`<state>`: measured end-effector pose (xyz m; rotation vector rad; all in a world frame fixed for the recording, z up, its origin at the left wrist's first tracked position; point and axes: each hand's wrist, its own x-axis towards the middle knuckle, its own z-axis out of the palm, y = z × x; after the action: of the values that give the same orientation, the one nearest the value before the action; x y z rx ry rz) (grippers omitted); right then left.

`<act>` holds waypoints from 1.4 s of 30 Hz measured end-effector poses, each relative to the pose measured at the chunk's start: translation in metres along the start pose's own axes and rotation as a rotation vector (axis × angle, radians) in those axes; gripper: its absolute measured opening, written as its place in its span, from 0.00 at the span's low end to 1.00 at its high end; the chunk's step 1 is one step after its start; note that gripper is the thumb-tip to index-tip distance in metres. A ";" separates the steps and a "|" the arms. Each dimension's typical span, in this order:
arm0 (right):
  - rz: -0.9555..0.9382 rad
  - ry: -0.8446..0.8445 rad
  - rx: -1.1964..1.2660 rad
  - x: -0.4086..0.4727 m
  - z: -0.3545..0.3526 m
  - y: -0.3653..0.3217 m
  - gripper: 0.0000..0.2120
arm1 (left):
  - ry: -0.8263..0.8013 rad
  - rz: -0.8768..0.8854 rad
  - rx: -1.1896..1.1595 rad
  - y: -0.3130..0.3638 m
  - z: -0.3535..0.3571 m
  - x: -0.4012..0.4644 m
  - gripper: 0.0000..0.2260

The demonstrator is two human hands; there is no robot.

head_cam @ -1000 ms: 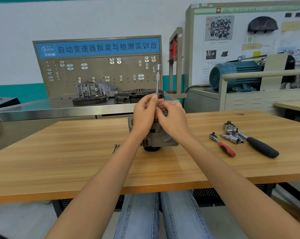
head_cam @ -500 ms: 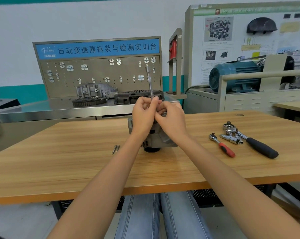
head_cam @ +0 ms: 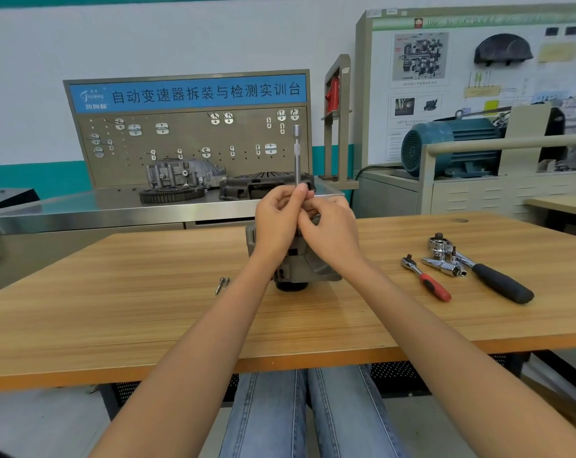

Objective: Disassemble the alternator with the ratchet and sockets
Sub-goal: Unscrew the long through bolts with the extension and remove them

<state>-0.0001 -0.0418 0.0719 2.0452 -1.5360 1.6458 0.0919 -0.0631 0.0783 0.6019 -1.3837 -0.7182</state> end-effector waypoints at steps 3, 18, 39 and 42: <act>0.025 0.018 0.016 0.000 0.001 -0.001 0.05 | 0.031 -0.020 -0.021 0.000 -0.001 0.002 0.04; -0.039 -0.021 -0.067 0.001 0.001 0.003 0.06 | -0.186 -0.130 0.020 0.024 -0.017 0.021 0.08; 0.074 -0.292 0.141 0.036 -0.016 -0.013 0.06 | -0.155 -0.094 0.150 0.043 -0.019 0.037 0.04; 0.041 -0.340 0.117 0.039 -0.021 -0.012 0.06 | -0.175 -0.112 0.069 0.054 -0.018 0.041 0.08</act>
<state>-0.0086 -0.0476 0.1165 2.4768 -1.6199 1.4913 0.1174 -0.0594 0.1433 0.6886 -1.5505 -0.8310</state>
